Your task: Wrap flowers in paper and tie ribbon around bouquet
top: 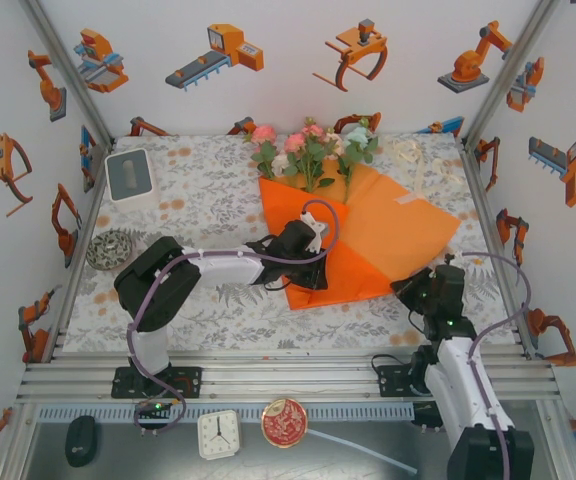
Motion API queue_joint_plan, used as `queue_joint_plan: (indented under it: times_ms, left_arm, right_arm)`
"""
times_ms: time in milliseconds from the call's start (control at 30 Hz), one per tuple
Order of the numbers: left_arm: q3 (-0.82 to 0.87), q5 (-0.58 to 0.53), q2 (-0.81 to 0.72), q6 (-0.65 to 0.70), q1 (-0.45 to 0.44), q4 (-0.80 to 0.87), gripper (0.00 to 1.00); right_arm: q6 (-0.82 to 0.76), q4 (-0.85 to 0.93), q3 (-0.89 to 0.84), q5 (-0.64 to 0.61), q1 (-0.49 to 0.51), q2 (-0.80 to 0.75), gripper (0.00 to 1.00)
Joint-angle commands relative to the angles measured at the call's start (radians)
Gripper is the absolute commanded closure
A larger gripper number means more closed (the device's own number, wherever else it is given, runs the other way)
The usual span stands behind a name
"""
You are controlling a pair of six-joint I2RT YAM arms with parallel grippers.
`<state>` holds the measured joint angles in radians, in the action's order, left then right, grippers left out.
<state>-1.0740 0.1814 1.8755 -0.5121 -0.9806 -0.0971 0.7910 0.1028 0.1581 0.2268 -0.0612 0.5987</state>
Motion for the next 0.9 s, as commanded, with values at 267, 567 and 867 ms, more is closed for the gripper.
queue_joint_plan:
  times_ms: [267,567,867]
  left_arm:
    - [-0.040,-0.015,0.036,-0.003,-0.003,0.011,0.65]
    - [-0.040,-0.021,0.035,0.003,-0.003,0.013,0.65]
    - [-0.030,-0.020,-0.001,-0.006,0.002,0.007,0.65]
  right_arm:
    - [-0.321,0.114,0.209,0.025,0.120,0.047,1.00]
    - [-0.572,0.186,0.449,-0.121,0.465,0.306,1.00]
    - [-0.500,0.069,0.497,-0.045,0.527,0.480,1.00]
